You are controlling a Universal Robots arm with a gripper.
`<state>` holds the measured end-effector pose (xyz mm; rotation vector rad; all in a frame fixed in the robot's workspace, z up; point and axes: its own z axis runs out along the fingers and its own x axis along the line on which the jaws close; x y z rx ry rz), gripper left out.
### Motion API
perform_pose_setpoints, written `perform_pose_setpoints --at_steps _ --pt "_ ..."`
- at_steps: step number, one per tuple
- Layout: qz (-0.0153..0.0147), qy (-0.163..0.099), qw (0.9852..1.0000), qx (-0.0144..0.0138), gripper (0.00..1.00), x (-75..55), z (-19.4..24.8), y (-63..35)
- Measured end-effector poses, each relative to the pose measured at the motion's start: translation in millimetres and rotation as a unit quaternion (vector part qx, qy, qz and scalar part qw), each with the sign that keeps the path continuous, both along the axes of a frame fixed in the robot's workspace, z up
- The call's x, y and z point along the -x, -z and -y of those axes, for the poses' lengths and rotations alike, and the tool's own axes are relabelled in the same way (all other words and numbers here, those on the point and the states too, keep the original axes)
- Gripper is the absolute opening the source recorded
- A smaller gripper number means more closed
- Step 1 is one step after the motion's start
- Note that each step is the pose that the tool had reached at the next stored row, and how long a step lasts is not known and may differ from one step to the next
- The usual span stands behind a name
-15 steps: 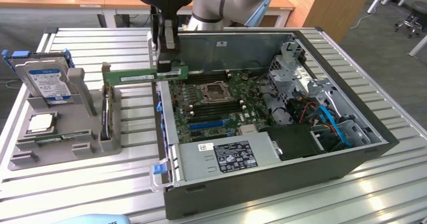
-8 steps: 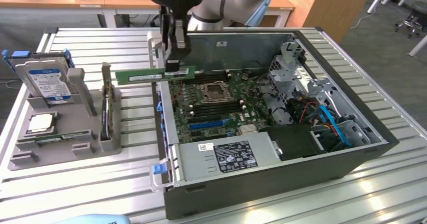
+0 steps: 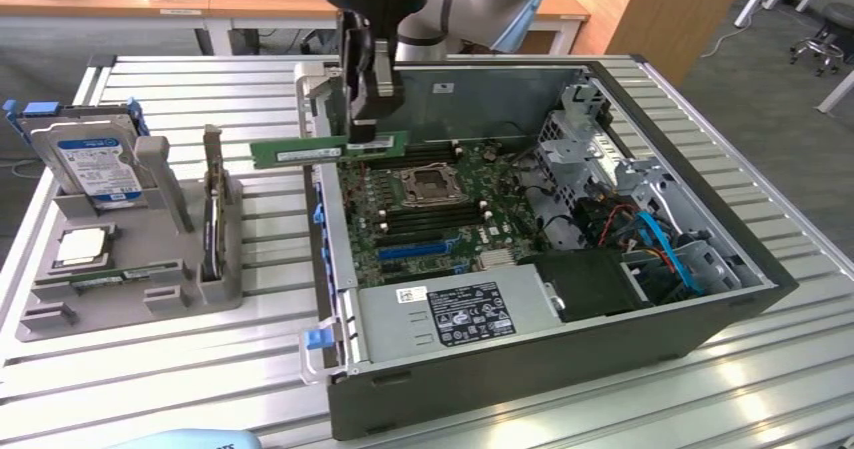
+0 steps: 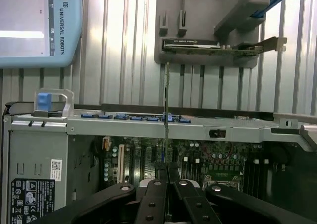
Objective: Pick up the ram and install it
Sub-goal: 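Pick up the ram and move it above insertion slot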
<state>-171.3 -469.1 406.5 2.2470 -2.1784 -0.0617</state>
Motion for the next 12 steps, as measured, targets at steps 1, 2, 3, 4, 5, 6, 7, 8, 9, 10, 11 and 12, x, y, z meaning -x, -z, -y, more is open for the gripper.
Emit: perform_pose_setpoints --at_steps 1,2,3,4,5,6,7,8,9,10,11,12 --pt "0.0 0.0 1.0 0.0001 0.12 -1.9 0.0 0.0" --pt "0.0 0.0 1.0 0.0 0.12 -4.1 0.0 0.0" --pt "0.0 0.0 1.0 0.0001 0.12 -6.3 0.0 -0.1" --pt "0.0 0.0 1.0 0.0 0.12 -8.5 0.0 0.0" --pt "0.0 0.0 1.0 0.0001 0.12 -10.7 0.0 -0.1" --pt "0.0 0.0 1.0 0.0001 0.12 -12.8 0.0 -0.1" --pt "0.0 0.0 1.0 0.0001 0.12 -15.0 0.0 0.0" --pt "0.0 0.0 1.0 0.0001 0.12 -17.0 0.0 -0.1" --pt "0.0 0.0 1.0 0.0001 0.12 -19.0 0.0 -0.1" --pt "0.0 0.0 1.0 0.0001 0.12 -21.1 0.0 -0.1" --pt "0.0 0.0 1.0 0.0 0.12 -23.1 0.0 0.0" --pt "0.0 0.0 1.0 0.0 0.12 -25.1 0.0 0.0"
